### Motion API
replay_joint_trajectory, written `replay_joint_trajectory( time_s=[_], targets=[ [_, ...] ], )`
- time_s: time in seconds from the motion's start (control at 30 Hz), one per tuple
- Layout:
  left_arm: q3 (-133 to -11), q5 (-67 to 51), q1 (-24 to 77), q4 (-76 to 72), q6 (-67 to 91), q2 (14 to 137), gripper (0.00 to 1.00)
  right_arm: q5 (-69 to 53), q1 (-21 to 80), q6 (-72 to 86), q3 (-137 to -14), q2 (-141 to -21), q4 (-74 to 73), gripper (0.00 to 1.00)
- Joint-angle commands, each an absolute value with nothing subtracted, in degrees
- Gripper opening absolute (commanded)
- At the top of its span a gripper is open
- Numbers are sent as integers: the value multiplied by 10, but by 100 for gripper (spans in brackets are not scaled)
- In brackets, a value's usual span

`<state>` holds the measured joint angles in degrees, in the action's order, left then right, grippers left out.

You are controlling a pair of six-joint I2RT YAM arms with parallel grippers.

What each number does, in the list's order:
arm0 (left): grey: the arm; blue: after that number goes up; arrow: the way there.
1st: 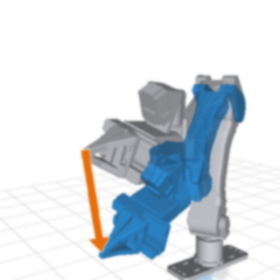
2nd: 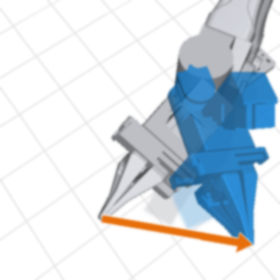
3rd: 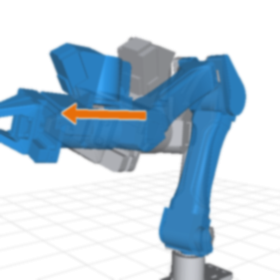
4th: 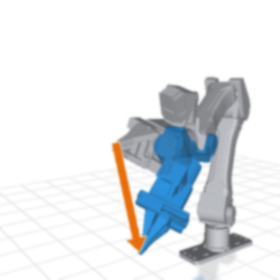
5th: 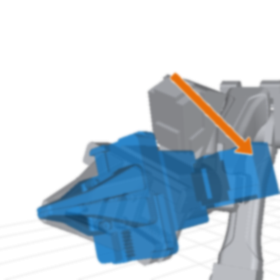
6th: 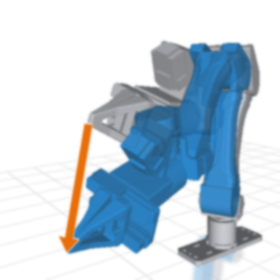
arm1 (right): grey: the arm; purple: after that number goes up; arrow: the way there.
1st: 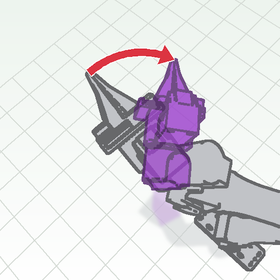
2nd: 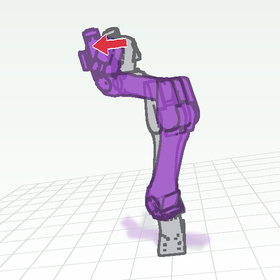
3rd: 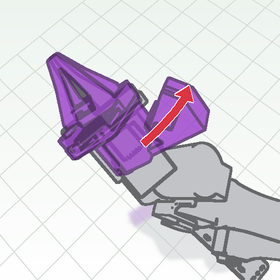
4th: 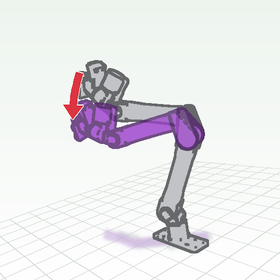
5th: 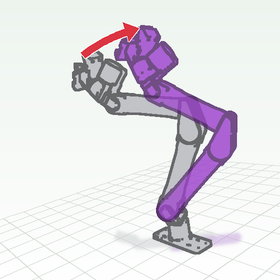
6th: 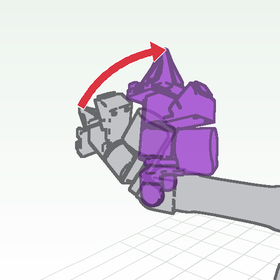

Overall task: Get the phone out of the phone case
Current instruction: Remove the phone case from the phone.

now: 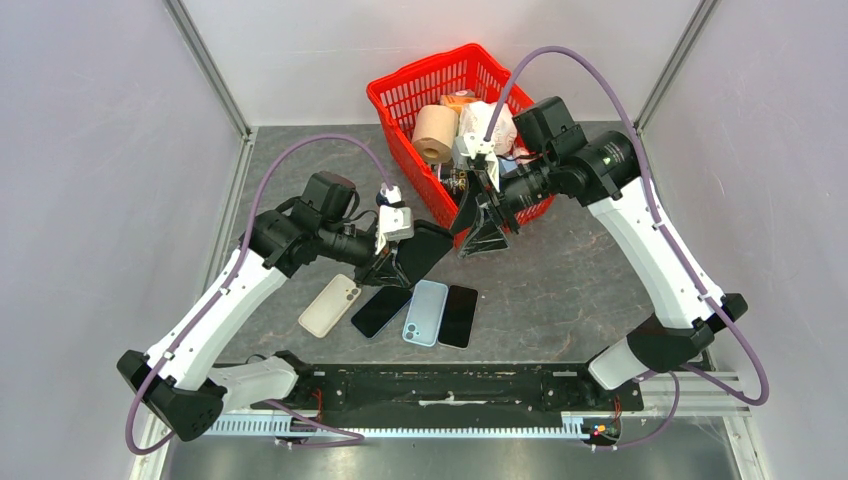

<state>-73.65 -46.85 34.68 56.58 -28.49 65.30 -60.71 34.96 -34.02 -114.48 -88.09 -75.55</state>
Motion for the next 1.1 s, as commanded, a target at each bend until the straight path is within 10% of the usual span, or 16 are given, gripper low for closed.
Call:
replay_joint_trajectory(
  time_s=[0.0,1.07],
  targets=[
    [-740,-481,345,517,-293,641,2,-633,349,-332,-1154,-880,-748,56],
    [-735,-476,345,505,-283,642,2,-603,349,-304,-1129,-881,-713,54]
  ],
)
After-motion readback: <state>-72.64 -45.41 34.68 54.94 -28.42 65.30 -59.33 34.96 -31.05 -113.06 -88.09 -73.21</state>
